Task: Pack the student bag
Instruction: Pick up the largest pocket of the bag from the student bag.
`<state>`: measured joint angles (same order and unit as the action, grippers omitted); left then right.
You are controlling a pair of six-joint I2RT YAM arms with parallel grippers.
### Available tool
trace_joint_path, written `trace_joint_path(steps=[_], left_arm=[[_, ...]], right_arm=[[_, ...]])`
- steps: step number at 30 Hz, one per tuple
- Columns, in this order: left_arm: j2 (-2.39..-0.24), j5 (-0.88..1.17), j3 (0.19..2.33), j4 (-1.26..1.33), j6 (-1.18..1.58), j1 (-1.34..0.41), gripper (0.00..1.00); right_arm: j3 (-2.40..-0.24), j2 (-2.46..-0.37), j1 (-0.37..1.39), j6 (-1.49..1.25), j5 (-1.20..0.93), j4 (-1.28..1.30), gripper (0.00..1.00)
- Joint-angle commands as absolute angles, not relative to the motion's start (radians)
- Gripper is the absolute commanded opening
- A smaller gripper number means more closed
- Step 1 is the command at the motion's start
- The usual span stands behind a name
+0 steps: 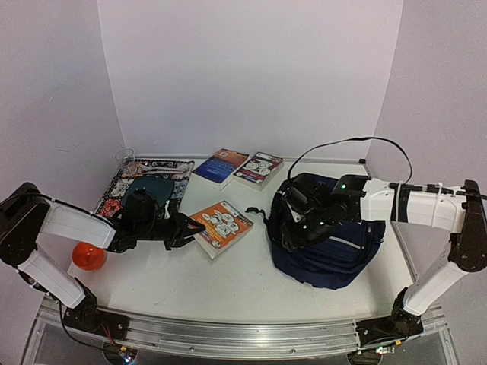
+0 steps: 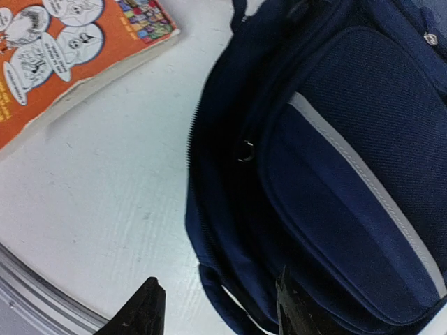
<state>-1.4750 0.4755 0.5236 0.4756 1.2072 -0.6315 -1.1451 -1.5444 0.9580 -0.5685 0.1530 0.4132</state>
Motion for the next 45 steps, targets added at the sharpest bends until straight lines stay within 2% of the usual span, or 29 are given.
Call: trace_joint_path(steps=[1,8,20,28,34,39,45], left_arm=[[-1.447,0.564,0.574,0.579,1.153,-0.627,0.0],[-1.428,0.604,0.58,0.579,1.144,-0.627,0.0],[-1.41,0.638,0.59,0.578,1.134,-0.627,0.0],[-1.4,0.658,0.598,0.578,1.133,-0.627,0.0],[-1.381,0.676,0.598,0.578,1.127,-0.627,0.0],[-1.368,0.717,0.604,0.578,1.124,-0.627,0.0],[-1.348,0.784,0.627,0.576,1.13,-0.631,0.0]], right_arm=[[-1.206,-1.538,0.931,-0.486,0.238,0.581,0.5],[-1.237,-1.618,0.913,-0.447,0.218,0.578,0.41],[-1.181,-1.669,0.913,-0.411,0.108,0.528,0.39],[-1.155,-1.73,0.912,-0.405,0.117,0.491,0.35],[-1.172,-1.749,0.913,-0.401,0.124,0.484,0.22],[-1.241,-1.71,0.912,-0.398,0.14,0.533,0.01],[-1.404,-1.659,0.912,-0.392,0.253,0.667,0.0]])
